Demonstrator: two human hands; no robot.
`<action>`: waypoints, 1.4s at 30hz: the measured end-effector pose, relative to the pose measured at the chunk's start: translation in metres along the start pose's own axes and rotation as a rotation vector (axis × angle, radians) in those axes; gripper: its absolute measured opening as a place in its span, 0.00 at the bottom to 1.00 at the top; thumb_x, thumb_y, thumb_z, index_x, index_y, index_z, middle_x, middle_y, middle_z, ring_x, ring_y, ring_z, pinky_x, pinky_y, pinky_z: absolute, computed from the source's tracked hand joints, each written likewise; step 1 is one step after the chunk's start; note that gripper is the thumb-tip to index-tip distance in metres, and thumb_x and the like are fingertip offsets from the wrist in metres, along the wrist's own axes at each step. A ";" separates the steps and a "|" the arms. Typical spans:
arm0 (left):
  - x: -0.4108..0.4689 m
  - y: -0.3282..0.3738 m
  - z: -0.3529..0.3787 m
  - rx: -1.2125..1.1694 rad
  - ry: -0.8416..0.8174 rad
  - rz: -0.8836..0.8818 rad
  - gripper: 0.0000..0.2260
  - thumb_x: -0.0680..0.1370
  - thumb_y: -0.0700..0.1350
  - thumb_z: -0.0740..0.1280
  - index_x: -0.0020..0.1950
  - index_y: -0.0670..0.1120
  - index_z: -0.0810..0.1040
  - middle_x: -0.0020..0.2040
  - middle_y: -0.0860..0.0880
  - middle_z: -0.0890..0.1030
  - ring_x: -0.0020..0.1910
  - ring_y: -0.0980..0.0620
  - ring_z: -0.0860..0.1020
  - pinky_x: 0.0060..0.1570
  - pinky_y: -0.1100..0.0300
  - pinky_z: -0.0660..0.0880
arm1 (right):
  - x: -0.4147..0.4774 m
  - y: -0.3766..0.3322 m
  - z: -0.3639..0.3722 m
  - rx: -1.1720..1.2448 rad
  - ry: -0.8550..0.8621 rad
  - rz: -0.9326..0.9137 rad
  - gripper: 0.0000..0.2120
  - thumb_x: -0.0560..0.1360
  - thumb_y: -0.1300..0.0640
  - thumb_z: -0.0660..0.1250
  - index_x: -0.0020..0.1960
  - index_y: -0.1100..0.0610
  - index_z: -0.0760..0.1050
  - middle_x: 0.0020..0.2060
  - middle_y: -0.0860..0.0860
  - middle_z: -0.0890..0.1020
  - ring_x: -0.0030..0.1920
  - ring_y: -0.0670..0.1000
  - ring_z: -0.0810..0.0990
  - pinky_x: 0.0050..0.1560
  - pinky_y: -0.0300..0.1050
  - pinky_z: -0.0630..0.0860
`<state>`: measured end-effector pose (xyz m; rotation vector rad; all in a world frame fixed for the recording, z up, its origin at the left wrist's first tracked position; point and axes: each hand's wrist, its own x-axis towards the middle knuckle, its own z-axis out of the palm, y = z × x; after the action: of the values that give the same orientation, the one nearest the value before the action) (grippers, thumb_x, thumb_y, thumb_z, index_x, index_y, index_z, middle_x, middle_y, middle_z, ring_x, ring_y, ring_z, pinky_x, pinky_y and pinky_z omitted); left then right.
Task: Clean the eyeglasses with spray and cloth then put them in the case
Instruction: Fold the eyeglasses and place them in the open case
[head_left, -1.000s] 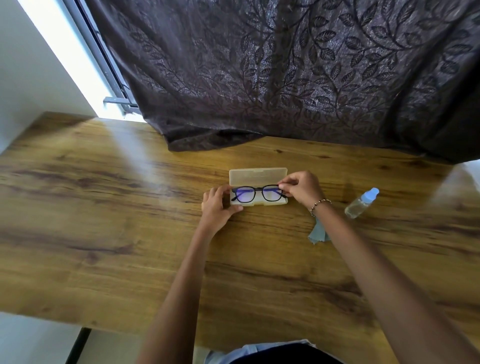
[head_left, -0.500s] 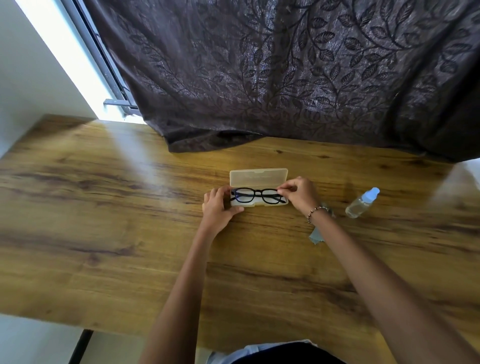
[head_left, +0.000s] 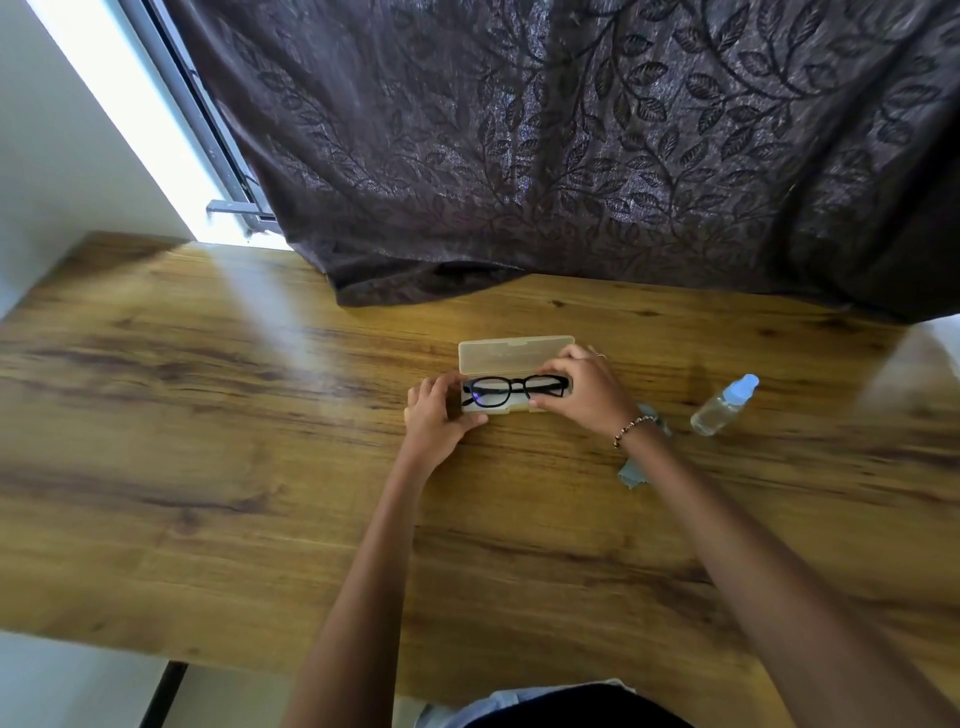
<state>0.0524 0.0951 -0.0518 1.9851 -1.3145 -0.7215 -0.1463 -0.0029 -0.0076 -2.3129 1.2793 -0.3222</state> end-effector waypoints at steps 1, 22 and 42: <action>0.000 0.000 0.000 0.000 -0.003 -0.002 0.27 0.72 0.53 0.73 0.68 0.53 0.68 0.64 0.51 0.70 0.64 0.51 0.64 0.60 0.55 0.62 | 0.001 0.001 0.000 -0.010 -0.004 -0.007 0.23 0.69 0.45 0.74 0.60 0.54 0.77 0.54 0.50 0.75 0.63 0.53 0.69 0.67 0.48 0.62; 0.001 0.000 -0.001 -0.074 -0.033 -0.034 0.27 0.73 0.54 0.72 0.70 0.54 0.68 0.64 0.53 0.68 0.65 0.52 0.62 0.64 0.51 0.63 | -0.002 0.005 -0.007 0.169 -0.014 0.164 0.34 0.61 0.51 0.80 0.64 0.53 0.71 0.61 0.51 0.71 0.61 0.50 0.72 0.61 0.46 0.72; 0.001 0.001 -0.002 -0.132 -0.047 -0.085 0.33 0.72 0.61 0.70 0.74 0.53 0.65 0.63 0.52 0.68 0.67 0.50 0.62 0.67 0.44 0.65 | -0.004 0.010 -0.001 0.250 0.059 0.169 0.33 0.63 0.52 0.79 0.64 0.53 0.70 0.60 0.52 0.70 0.59 0.49 0.73 0.54 0.40 0.71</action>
<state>0.0537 0.0943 -0.0492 1.9379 -1.1828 -0.8772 -0.1564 -0.0042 -0.0116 -1.9864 1.3681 -0.4672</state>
